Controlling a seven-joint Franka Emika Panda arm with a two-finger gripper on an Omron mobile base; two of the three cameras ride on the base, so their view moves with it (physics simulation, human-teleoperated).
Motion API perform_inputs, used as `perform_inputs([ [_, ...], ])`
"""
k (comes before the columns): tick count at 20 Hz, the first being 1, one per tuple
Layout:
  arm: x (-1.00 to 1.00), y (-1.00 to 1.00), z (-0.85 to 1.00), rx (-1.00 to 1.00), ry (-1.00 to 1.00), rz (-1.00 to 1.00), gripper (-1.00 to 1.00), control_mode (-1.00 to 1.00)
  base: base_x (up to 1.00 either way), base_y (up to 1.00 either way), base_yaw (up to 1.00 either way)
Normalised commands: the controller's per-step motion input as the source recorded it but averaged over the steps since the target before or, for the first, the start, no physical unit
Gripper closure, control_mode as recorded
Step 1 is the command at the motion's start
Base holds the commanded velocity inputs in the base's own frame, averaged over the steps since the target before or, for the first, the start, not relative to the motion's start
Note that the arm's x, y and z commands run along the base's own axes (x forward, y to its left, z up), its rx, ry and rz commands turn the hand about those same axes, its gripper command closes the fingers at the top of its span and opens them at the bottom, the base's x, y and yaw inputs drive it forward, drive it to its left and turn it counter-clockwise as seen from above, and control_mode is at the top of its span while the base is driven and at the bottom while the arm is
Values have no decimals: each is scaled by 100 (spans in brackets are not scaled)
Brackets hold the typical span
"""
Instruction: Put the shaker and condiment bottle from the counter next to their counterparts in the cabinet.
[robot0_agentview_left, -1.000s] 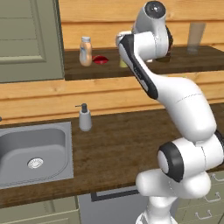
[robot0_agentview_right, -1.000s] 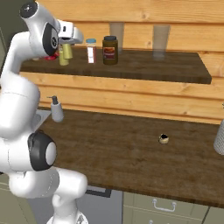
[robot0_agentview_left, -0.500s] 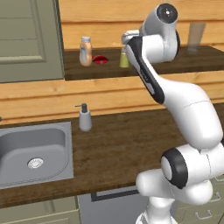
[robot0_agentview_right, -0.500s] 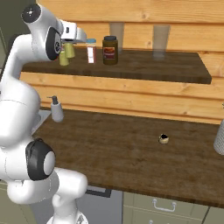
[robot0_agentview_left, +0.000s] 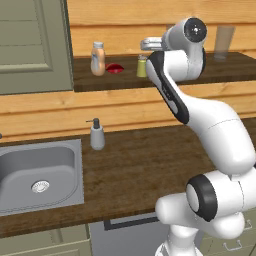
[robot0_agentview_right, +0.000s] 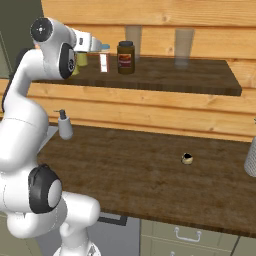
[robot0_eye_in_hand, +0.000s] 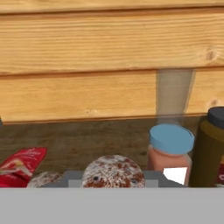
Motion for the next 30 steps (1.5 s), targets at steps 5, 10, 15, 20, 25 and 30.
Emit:
perform_inputs([
  [5,0,0,-5,0,-1,0,100,-100,0,0,0],
  [10,0,-12,-20,0,-8,0,100,-100,0,0,0],
  [15,0,-3,-2,2,-6,0,100,-100,0,0,0],
  [20,0,0,0,2,0,0,100,-100,0,0,0],
  [25,0,0,0,0,0,0,100,-100,0,0,0],
  [30,35,0,0,0,34,4,100,-100,0,0,0],
])
